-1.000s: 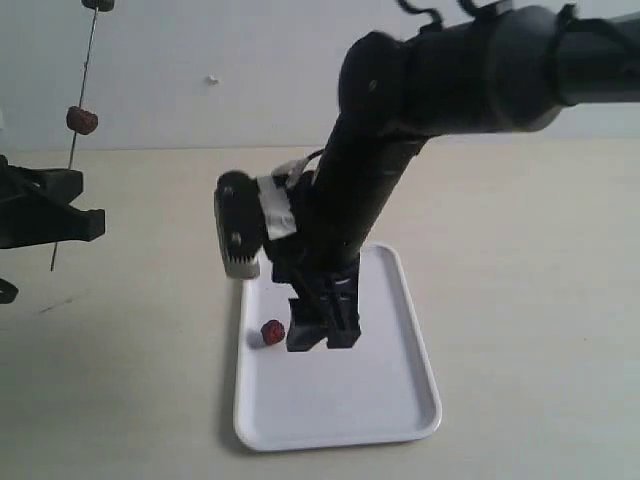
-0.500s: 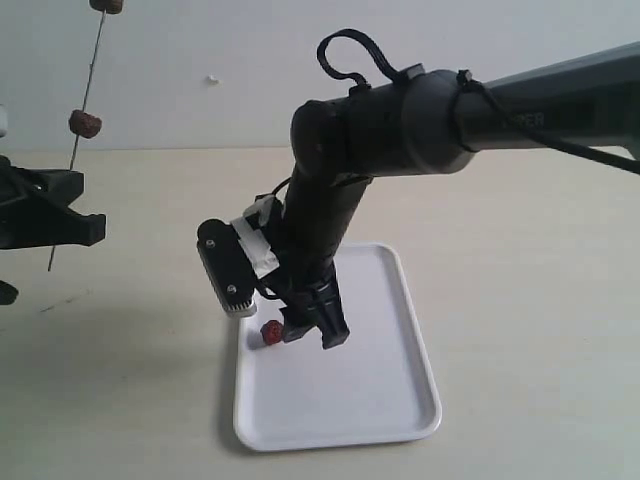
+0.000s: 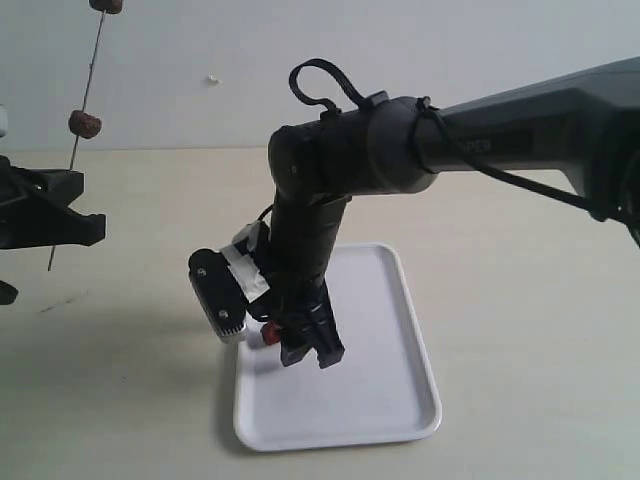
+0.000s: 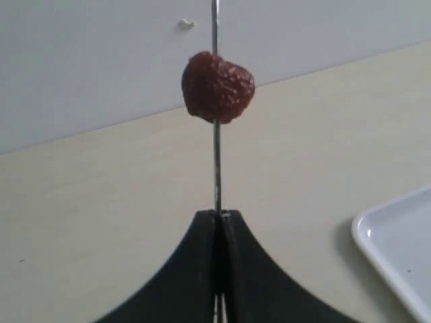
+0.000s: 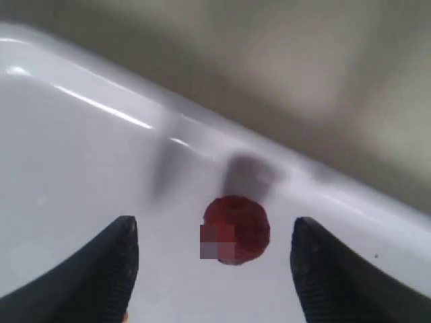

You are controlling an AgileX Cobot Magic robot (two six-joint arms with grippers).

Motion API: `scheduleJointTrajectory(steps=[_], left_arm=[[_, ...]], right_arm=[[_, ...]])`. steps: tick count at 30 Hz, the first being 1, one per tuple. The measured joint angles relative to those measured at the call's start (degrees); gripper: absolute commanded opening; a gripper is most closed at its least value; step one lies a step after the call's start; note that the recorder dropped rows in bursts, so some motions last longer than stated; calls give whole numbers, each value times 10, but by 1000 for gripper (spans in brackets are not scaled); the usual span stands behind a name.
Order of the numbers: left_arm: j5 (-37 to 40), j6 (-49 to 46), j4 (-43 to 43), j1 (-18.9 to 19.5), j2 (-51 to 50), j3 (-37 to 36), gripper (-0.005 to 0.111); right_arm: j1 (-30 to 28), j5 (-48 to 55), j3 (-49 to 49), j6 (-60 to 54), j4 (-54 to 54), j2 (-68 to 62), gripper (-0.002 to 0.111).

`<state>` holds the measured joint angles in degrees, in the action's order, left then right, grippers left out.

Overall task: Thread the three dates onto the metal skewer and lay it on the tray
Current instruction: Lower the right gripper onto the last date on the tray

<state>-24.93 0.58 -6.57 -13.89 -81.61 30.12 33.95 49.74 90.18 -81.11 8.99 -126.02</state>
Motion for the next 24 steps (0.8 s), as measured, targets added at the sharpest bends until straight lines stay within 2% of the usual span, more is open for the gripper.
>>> scheduleJointTrajectory(steps=[9,15,24], left_arm=[[0,0,0,0,0,0,0],[0,0,0,0,0,0,0],[-1,-6,0,0,0,0,0]], right_arm=[[0,-11,9,-6,-8,-3,58],[0,46,77,14,-11,-45,58],[0,72,84,21,-19,-50,57]])
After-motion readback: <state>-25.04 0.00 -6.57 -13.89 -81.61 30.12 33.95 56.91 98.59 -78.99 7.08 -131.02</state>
